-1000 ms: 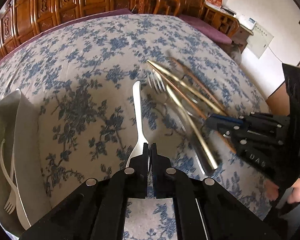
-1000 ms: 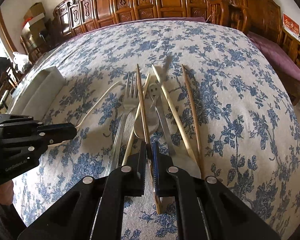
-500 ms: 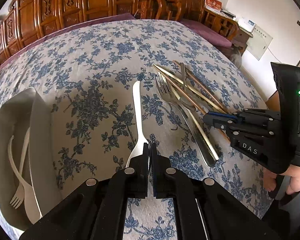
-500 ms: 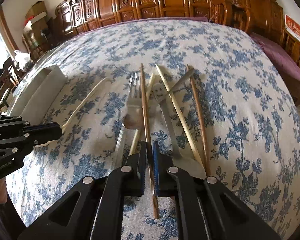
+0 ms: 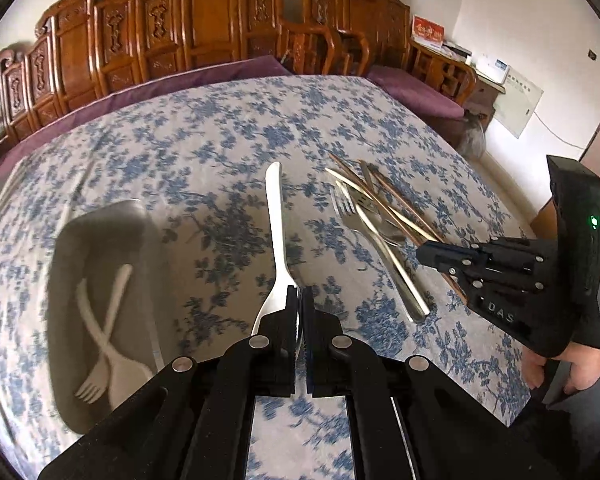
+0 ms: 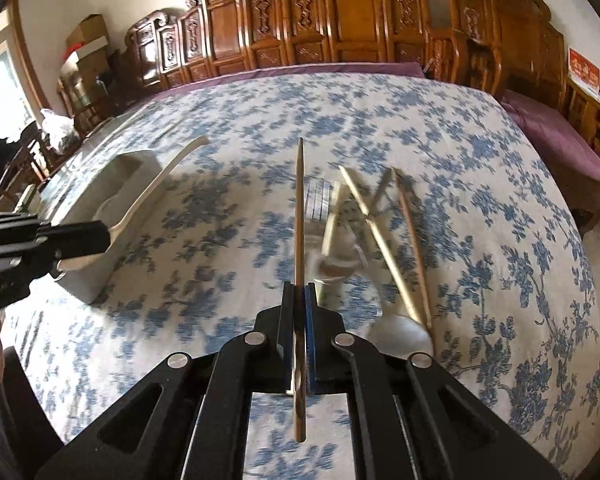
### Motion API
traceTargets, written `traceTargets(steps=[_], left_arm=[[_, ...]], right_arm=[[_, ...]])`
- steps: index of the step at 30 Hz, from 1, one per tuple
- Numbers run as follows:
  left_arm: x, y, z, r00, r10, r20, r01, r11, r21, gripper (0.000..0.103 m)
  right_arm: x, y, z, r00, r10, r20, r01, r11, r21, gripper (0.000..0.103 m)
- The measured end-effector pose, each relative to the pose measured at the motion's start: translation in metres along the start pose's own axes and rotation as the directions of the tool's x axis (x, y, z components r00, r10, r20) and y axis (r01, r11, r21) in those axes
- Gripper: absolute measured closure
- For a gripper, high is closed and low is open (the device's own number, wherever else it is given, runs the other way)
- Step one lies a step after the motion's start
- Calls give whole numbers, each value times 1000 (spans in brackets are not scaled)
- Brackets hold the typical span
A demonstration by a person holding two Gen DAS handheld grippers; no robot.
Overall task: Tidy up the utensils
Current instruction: 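Carry the white knife into the grey tray and open the left tool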
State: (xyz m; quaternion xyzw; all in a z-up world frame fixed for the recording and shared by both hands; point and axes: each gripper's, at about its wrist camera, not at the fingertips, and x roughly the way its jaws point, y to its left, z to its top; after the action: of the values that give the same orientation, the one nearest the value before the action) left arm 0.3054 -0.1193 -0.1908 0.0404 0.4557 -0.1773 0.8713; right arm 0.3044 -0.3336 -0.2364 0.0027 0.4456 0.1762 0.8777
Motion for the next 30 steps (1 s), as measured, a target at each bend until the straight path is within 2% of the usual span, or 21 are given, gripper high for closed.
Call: traceTargets(steps=[3, 15, 21, 30], left_arm=[[-12, 11, -2, 1000, 20, 10, -20, 1000, -3, 101], [-38, 67, -14, 996, 85, 7, -84, 996, -33, 101], [-34, 95, -27, 992, 122, -19, -123, 991, -59, 101], [-11, 127, -41, 983, 156, -97, -165, 982, -95, 101]], right_arm=[[-6, 16, 4, 999, 38, 10, -38, 999, 2, 97], [-13, 83, 15, 996, 83, 14, -82, 994, -67, 97], [-10, 106, 18, 994, 108, 4, -107, 990, -89, 97], [-6, 132, 18, 993, 118, -16, -119, 986, -116, 97]])
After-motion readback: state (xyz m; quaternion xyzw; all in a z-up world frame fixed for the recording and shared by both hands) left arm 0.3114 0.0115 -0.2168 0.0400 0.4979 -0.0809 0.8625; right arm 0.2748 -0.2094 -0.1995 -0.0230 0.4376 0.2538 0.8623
